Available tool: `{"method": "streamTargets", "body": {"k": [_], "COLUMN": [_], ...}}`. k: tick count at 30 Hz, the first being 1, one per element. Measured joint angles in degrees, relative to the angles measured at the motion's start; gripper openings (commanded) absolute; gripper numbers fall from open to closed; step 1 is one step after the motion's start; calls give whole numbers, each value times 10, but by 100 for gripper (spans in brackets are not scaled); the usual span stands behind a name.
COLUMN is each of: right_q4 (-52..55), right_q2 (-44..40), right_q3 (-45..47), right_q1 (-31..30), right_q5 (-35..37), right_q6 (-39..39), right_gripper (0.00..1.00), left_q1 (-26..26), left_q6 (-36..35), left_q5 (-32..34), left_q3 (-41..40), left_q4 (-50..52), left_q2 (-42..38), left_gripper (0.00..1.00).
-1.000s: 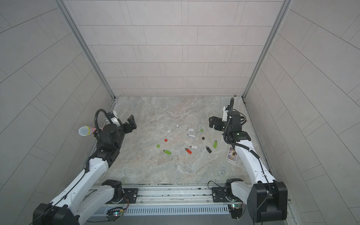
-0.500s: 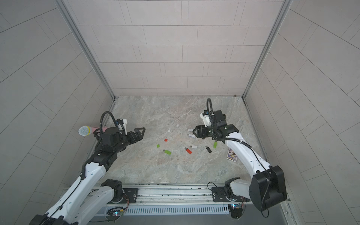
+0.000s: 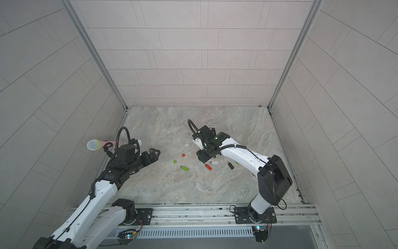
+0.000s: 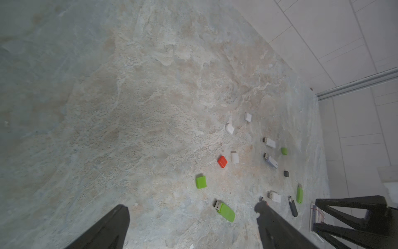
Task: Close the usb drive cover
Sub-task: Pick up the cover from the center of the board.
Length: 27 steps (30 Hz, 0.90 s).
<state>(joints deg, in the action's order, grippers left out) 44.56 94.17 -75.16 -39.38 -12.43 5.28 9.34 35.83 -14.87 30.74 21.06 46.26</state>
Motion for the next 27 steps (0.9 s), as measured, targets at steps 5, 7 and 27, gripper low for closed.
{"method": "streamTargets", "body": {"k": [5,7,27], "right_q4": [49,66,156], "right_q2": [110,150,390], "right_q3": [-111,-153,-432], "right_q1": [-32,-46,-87], "right_q5": [16,23,74], "right_q6": [-19,-23,-31], "right_gripper": [42,41,41], "left_q1": [0,0,0], "left_q6": [-3,-4,-20], "left_q5": [46,59,184], "left_q3": [12,19,37], "left_q4": [39,50,100], "left_q2": [-4,-7,-68], "left_gripper": [100,100,100]}}
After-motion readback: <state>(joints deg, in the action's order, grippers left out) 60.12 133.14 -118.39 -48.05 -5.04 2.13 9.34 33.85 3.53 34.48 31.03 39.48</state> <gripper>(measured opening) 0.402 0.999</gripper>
